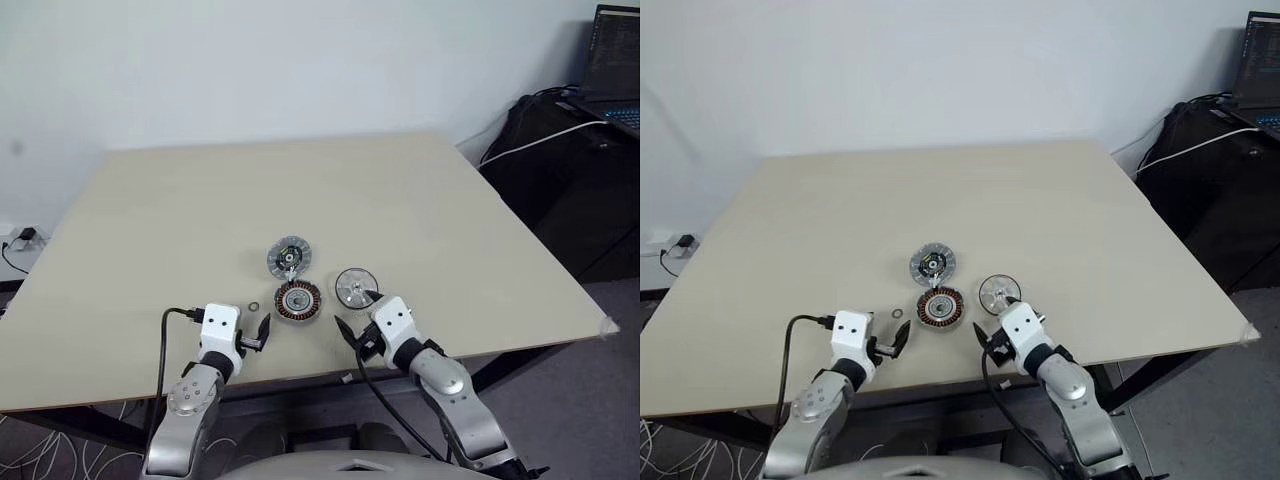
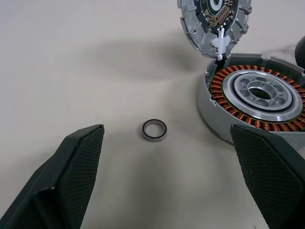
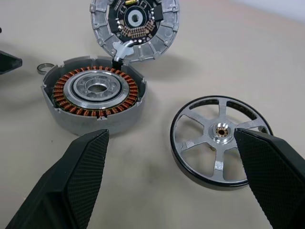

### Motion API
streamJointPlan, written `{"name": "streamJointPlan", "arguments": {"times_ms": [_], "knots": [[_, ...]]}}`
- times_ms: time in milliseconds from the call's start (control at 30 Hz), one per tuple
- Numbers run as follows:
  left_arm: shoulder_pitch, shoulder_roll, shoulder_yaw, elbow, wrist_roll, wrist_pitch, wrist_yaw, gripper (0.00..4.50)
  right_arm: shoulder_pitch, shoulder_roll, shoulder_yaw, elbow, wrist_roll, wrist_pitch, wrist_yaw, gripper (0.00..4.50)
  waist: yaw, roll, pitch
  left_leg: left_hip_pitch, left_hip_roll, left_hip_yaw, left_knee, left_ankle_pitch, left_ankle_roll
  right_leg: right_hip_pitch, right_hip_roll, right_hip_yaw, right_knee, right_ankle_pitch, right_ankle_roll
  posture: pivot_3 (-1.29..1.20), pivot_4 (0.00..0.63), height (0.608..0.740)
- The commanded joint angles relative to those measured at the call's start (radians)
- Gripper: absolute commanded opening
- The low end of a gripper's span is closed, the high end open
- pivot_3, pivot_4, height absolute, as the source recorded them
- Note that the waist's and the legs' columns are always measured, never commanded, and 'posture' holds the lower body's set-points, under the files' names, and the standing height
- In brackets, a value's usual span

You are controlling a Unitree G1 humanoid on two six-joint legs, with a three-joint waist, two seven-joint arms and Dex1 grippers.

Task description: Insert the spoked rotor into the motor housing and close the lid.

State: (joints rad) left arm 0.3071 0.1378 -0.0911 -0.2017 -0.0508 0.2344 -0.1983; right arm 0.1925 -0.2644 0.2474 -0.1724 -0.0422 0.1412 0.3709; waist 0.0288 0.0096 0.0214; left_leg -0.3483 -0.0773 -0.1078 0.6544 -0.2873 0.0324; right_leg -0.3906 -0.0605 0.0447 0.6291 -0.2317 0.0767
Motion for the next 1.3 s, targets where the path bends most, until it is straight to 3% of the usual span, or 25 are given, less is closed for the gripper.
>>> {"name": "streamJointPlan", "arguments": {"times_ms": [33, 600, 900, 1300], "knots": [[-0.010, -0.004, 0.001, -0.046, -0.005, -0.008, 0.001, 4.47, -0.008, 0.003, -0.006, -0.019, 0.004, -0.014, 0.000, 4.50, 0.000, 0.000, 0.000, 0.000, 0.000, 0.000, 0.000, 0.000, 0.000, 0.000, 0.000, 0.000, 0.000, 0.000, 0.000, 0.00, 0.000, 0.740], [-0.033, -0.001, 0.001, -0.018, 0.017, 0.034, 0.020, 4.47, -0.013, 0.006, -0.007, -0.011, 0.004, -0.017, -0.003, 4.50, 0.000, 0.000, 0.000, 0.000, 0.000, 0.000, 0.000, 0.000, 0.000, 0.000, 0.000, 0.000, 0.000, 0.000, 0.000, 0.00, 0.000, 0.740], [-0.119, 0.007, 0.028, 0.059, 0.007, 0.127, 0.027, 4.47, -0.014, 0.012, -0.008, -0.012, 0.005, -0.018, -0.007, 4.50, 0.000, 0.000, 0.000, 0.000, 0.000, 0.000, 0.000, 0.000, 0.000, 0.000, 0.000, 0.000, 0.000, 0.001, 0.002, 0.00, 0.000, 0.740], [-0.254, 0.016, 0.021, 0.214, 0.040, 0.126, 0.023, 4.47, -0.014, 0.015, -0.011, -0.016, 0.007, -0.017, -0.011, 4.50, 0.000, 0.000, 0.000, 0.001, 0.000, 0.000, 0.000, 0.000, 0.000, 0.000, 0.000, 0.000, 0.001, 0.002, 0.003, 0.00, 0.000, 0.740]]}}
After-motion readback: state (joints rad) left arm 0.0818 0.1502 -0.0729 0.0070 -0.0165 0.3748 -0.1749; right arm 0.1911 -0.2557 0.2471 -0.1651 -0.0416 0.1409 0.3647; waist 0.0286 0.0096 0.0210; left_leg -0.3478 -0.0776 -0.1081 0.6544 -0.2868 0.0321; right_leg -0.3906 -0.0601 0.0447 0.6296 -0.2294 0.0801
